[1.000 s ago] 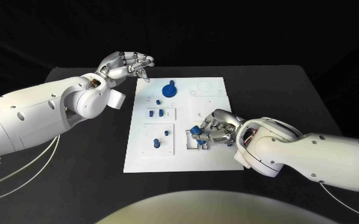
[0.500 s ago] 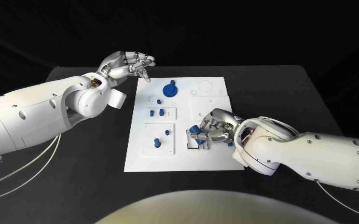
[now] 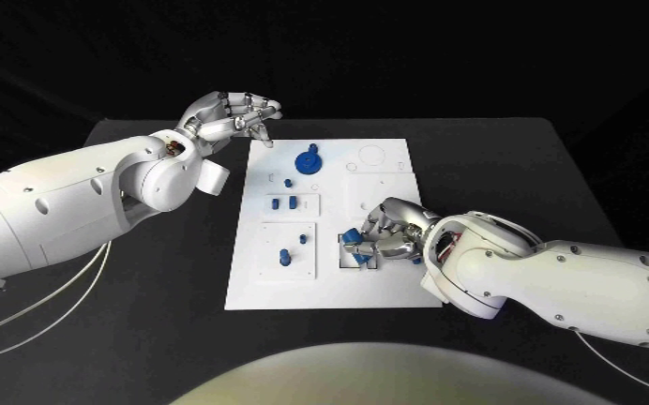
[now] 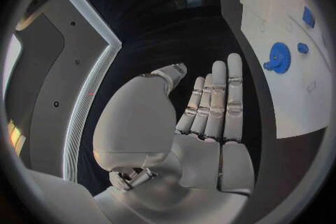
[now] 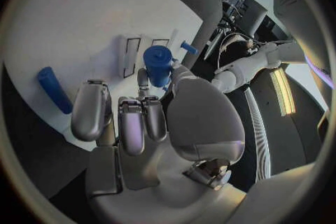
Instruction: Assemble the parts on the task board
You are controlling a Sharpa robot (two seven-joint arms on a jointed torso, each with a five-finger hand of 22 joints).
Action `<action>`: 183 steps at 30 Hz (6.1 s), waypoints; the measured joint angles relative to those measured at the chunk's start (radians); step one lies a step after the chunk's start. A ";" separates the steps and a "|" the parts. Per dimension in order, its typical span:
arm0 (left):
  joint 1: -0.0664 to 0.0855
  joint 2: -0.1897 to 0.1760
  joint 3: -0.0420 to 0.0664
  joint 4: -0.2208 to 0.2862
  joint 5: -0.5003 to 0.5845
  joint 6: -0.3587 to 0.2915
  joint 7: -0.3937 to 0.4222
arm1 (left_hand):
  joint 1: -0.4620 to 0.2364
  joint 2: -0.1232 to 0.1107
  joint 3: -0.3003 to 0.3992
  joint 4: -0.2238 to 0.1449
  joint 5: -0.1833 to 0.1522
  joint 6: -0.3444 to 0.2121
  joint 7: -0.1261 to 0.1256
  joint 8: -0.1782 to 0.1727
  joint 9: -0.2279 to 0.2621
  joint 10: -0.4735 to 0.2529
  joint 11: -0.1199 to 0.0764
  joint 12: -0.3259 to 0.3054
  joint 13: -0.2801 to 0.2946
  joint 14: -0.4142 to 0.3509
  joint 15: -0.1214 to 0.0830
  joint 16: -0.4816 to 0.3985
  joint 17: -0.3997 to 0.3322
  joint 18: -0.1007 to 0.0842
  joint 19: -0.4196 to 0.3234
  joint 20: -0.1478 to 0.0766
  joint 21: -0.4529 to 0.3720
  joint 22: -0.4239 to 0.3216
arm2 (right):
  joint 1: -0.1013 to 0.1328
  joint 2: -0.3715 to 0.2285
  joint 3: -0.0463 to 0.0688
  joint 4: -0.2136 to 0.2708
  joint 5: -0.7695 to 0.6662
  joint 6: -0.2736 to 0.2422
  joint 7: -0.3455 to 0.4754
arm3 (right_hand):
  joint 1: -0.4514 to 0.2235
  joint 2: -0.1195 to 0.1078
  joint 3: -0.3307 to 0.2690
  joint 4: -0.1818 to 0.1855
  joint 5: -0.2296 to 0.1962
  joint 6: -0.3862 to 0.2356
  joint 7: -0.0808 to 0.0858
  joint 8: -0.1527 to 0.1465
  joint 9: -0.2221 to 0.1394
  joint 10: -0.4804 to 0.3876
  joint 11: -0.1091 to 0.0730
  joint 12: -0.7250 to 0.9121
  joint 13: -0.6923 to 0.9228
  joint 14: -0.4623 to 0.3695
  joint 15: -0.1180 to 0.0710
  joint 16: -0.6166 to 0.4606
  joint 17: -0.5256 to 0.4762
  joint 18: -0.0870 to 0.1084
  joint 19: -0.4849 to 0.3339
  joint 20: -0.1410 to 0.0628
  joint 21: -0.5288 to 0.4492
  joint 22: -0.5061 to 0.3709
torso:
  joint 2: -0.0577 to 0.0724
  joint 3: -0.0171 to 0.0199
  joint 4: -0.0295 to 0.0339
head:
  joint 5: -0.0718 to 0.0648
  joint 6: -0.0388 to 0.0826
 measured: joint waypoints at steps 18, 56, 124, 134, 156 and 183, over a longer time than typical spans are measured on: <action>0.000 -0.001 0.000 0.000 0.000 0.001 -0.002 | 0.000 0.000 0.000 0.000 0.000 0.000 0.000 0.000 0.000 0.000 0.000 0.000 0.000 0.000 0.000 0.000 0.001 0.000 0.000 0.000 0.000 0.000 | 0.000 0.013 0.001 -0.015 -0.035 0.032 -0.036 | -0.062 -0.046 0.004 0.004 0.000 0.042 -0.042 0.024 0.037 0.004 -0.004 -0.004 0.001 0.000 0.000 0.000 0.000 0.000 -0.004 -0.004 -0.013 0.000 | 0.000 0.0006 0.0001 | 0.003 -0.002; 0.000 -0.005 0.000 0.001 0.000 0.002 -0.008 | 0.000 0.000 -0.003 0.003 0.000 0.000 0.000 0.007 -0.001 -0.004 0.000 0.008 0.000 0.000 0.000 0.000 0.001 0.000 0.000 0.000 0.000 -0.001 | 0.000 -0.011 0.000 0.005 -0.048 0.008 -0.034 | -0.182 -0.008 -0.197 0.006 0.006 0.044 -0.066 0.085 0.059 0.004 -0.003 -0.034 0.000 0.000 0.000 -0.004 0.000 0.000 -0.004 -0.003 -0.050 0.000 | 0.000 0.0006 -0.0002 | 0.005 0.000; 0.000 -0.010 0.000 0.002 -0.001 0.003 -0.009 | 0.000 0.000 -0.003 0.003 0.000 -0.004 -0.004 0.010 -0.002 -0.007 0.000 0.013 0.000 0.000 0.000 0.000 0.002 0.000 0.000 0.000 -0.004 -0.002 | 0.006 -0.115 0.000 0.069 -0.074 0.055 0.051 | 0.114 0.003 -0.083 -0.003 0.006 0.015 -0.069 0.075 0.020 -0.002 -0.016 -0.026 0.001 -0.004 -0.011 -0.004 0.000 0.000 0.000 -0.014 -0.050 0.000 | -0.001 -0.0001 -0.0011 | 0.008 -0.003; 0.000 -0.015 0.000 0.005 -0.001 0.003 -0.009 | 0.000 0.000 -0.003 0.003 0.000 -0.004 -0.004 0.010 -0.002 -0.007 0.000 0.013 0.000 0.000 0.000 0.000 0.003 0.000 0.000 0.000 -0.004 -0.002 | 0.024 -0.257 0.001 0.095 -0.043 -0.028 0.123 | 0.140 -0.047 -0.062 -0.004 0.006 -0.057 -0.015 -0.025 -0.034 -0.012 0.032 -0.084 0.000 0.000 0.026 -0.017 0.000 0.000 -0.009 0.009 -0.121 0.000 | -0.002 -0.0014 -0.0025 | -0.014 -0.002; 0.000 -0.021 0.000 0.012 -0.001 0.004 -0.008 | 0.000 0.000 -0.003 0.003 0.000 -0.004 -0.004 0.010 -0.002 -0.007 0.000 0.013 0.000 0.000 0.000 0.000 0.002 0.000 0.000 0.000 -0.004 -0.002 | -0.063 -0.274 -0.005 0.054 -0.157 -0.077 0.079 | 0.078 -0.074 -0.072 0.000 0.006 -0.005 -0.028 -0.025 -0.038 -0.012 0.032 -0.089 0.000 0.000 0.025 -0.021 0.000 0.000 -0.005 0.013 -0.120 0.000 | -0.001 -0.0012 -0.0014 | -0.036 0.006; 0.000 -0.020 0.000 0.013 -0.001 0.007 -0.008 | 0.000 0.000 0.000 0.005 0.000 -0.003 -0.003 0.010 -0.002 -0.007 0.000 0.013 0.000 0.000 0.000 0.000 0.003 0.000 0.000 0.000 -0.004 -0.002 | -0.069 -0.201 0.006 -0.001 -0.203 -0.038 -0.001 | 0.184 -0.067 -0.020 -0.026 0.006 0.013 -0.037 -0.031 -0.005 -0.008 0.020 -0.089 0.001 -0.003 0.021 -0.021 0.000 0.000 -0.005 0.013 -0.120 0.000 | -0.001 0.0000 -0.0015 | -0.028 -0.001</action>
